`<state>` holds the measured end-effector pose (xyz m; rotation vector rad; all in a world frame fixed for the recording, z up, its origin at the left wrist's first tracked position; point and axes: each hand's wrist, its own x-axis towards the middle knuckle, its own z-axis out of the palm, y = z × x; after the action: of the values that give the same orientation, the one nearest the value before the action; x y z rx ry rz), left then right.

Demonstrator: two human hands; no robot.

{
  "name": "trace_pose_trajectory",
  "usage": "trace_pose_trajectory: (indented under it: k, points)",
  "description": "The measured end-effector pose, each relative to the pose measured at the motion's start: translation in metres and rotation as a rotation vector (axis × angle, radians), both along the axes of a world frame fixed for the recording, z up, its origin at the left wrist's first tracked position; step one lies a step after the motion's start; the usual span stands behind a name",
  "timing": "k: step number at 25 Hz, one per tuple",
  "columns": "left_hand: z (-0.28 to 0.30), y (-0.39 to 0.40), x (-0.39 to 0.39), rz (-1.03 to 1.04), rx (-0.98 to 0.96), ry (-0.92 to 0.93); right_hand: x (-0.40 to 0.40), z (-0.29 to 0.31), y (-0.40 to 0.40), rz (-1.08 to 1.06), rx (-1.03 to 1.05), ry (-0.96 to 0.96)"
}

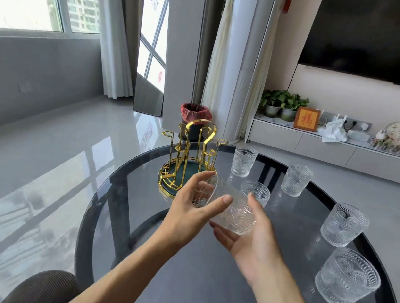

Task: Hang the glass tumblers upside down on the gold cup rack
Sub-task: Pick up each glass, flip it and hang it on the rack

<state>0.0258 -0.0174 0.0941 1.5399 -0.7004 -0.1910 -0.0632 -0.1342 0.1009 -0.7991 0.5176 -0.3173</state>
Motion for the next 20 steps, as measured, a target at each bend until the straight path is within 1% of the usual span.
trace_pose_trajectory:
  k: [3,4,6,8,9,11,14,17,20]
  points:
    - [0.005,0.007,0.025,0.08,0.027,-0.007,0.036,0.032,-0.007,-0.205,-0.332,0.085]
    - [0.003,0.012,0.033,0.133,0.058,-0.046,0.05,0.043,-0.01,-0.292,-0.466,0.091]
    - [-0.004,0.022,0.048,0.24,0.152,-0.173,0.075,0.063,-0.016,-0.413,-0.817,0.106]
    - [-0.015,0.032,0.057,0.3,0.226,-0.294,0.1,0.072,-0.023,-0.429,-1.181,0.184]
    - [-0.022,0.036,0.059,0.312,0.249,-0.326,0.112,0.073,-0.026,-0.401,-1.327,0.232]
    - [-0.035,0.041,0.061,0.32,0.281,-0.355,0.133,0.071,-0.032,-0.307,-1.544,0.324]
    - [-0.048,0.044,0.065,0.323,0.304,-0.34,0.153,0.055,-0.035,-0.154,-1.724,0.413]
    - [-0.05,0.043,0.067,0.327,0.287,-0.36,0.157,0.032,-0.036,-0.034,-1.752,0.444]
    - [-0.053,0.04,0.056,0.287,0.274,-0.348,0.154,0.025,-0.039,0.072,-1.756,0.387]
